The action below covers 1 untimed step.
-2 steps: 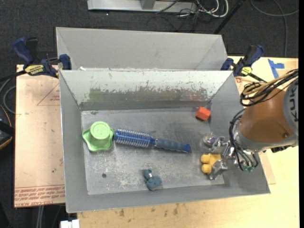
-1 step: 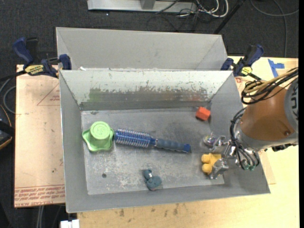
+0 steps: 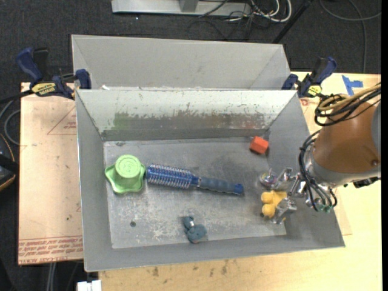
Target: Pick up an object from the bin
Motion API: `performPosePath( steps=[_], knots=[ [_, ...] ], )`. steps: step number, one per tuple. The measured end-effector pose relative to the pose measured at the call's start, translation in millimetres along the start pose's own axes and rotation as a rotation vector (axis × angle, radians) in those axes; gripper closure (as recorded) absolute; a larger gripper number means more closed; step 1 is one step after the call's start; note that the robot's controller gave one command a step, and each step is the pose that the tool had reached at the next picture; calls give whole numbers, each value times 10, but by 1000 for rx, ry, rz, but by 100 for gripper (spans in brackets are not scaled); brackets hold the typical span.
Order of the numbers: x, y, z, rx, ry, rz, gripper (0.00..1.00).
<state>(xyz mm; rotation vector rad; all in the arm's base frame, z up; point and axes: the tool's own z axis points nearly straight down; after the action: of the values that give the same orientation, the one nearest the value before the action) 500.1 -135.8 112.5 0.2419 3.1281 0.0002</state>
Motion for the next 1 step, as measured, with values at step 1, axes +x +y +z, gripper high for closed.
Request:
performPosePath(
  steps=[1],
  knots=[
    [-4, 2, -20, 0, 3, 0, 100]
  ],
)
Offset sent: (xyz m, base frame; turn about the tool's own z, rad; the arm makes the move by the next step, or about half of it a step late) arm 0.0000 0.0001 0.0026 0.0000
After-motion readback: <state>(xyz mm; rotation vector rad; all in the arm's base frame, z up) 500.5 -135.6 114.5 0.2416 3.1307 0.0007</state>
